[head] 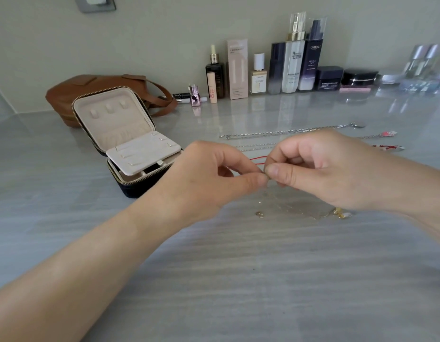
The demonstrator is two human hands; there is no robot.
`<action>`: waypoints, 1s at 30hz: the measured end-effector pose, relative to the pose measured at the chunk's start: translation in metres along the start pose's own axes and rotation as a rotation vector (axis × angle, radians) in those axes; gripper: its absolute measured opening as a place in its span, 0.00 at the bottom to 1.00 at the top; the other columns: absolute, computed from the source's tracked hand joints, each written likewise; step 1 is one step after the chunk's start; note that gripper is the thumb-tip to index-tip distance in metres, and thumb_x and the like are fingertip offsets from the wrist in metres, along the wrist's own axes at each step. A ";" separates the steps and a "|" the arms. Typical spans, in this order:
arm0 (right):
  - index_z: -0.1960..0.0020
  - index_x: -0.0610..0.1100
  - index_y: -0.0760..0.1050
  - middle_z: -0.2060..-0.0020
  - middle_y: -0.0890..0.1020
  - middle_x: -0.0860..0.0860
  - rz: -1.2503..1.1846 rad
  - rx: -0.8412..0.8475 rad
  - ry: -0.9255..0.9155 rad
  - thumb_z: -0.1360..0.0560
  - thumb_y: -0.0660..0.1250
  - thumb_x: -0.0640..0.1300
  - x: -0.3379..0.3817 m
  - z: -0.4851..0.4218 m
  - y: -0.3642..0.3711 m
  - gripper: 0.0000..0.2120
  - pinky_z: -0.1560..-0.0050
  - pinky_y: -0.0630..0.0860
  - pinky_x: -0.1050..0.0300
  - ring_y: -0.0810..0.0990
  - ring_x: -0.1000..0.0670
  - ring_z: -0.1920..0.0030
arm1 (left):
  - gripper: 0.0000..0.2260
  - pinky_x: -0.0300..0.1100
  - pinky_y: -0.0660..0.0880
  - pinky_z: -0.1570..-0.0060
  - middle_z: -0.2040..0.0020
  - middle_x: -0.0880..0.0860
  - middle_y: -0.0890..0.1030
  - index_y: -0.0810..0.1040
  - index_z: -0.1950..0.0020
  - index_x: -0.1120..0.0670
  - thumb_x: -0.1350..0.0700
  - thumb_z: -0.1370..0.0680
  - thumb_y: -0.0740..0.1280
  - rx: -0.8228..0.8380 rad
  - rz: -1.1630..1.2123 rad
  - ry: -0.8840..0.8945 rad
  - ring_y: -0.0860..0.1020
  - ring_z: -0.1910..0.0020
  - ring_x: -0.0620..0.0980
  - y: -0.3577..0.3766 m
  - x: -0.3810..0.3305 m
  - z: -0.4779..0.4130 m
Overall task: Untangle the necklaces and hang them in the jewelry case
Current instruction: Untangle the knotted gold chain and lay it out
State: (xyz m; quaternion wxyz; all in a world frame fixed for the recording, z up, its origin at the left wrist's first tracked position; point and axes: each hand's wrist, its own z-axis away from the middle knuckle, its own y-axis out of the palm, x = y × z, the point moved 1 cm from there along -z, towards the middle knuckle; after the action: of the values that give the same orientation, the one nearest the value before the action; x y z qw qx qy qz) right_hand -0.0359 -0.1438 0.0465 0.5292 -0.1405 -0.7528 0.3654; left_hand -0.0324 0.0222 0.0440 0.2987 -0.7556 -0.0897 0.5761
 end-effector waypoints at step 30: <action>0.64 0.51 0.73 0.74 0.71 0.55 0.085 -0.018 -0.028 0.27 0.59 0.51 0.001 0.001 -0.001 0.09 0.71 0.66 0.64 0.67 0.58 0.74 | 0.09 0.44 0.71 0.59 0.66 0.46 0.79 0.82 0.62 0.46 0.52 0.40 0.76 0.139 0.068 -0.116 0.75 0.65 0.45 -0.003 0.007 -0.004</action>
State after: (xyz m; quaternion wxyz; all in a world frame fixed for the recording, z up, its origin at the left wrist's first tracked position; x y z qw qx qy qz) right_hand -0.0371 -0.1443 0.0472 0.5015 -0.1720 -0.7568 0.3824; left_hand -0.0259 0.0263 0.0405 0.3247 -0.7010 -0.0409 0.6336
